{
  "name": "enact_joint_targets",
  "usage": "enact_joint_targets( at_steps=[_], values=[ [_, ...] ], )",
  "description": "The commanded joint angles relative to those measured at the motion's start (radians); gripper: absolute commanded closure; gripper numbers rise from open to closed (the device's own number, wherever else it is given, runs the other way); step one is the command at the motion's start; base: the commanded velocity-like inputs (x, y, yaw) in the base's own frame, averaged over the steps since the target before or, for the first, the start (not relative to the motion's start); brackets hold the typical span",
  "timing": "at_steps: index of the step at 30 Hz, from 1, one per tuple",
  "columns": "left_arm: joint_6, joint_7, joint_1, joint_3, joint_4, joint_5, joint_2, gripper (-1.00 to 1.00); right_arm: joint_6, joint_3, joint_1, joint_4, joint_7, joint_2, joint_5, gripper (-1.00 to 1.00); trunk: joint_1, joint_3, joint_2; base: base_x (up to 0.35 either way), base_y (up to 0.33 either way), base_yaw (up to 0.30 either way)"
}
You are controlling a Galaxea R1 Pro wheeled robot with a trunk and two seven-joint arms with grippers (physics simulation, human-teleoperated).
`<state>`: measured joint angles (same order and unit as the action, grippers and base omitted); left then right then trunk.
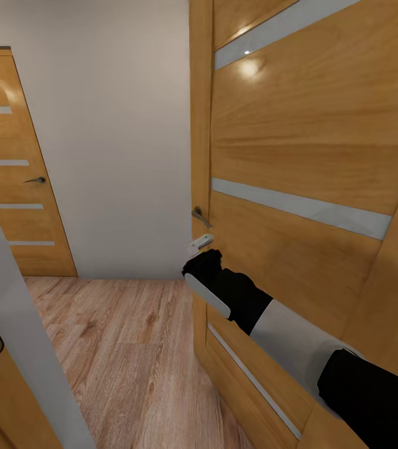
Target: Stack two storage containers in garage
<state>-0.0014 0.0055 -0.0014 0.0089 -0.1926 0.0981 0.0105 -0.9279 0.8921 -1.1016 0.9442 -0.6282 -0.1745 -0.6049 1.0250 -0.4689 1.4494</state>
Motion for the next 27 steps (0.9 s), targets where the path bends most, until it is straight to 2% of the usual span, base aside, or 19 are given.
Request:
enact_joint_targets(
  at_steps=[1,11,27],
  values=[
    [0.0,0.001,0.0,0.0,-0.001,0.01,0.0,-1.0,-0.024,0.003,-0.001,-0.011,-0.048,0.0,-0.01,-1.0,0.0,-0.001,0.001,0.0,0.0,0.0],
    [0.0,-0.001,0.0,0.0,-0.001,0.009,0.0,-1.0,-0.03,0.001,-0.001,-0.014,-0.056,0.0,-0.011,-1.0,0.0,-0.001,0.001,0.13,0.0,0.0],
    [0.0,0.0,0.0,0.0,-0.001,0.01,0.0,-1.0,-0.034,0.003,-0.001,-0.013,-0.055,0.0,-0.012,-1.0,0.0,-0.001,0.001,0.009,0.0,0.0]
  ],
)
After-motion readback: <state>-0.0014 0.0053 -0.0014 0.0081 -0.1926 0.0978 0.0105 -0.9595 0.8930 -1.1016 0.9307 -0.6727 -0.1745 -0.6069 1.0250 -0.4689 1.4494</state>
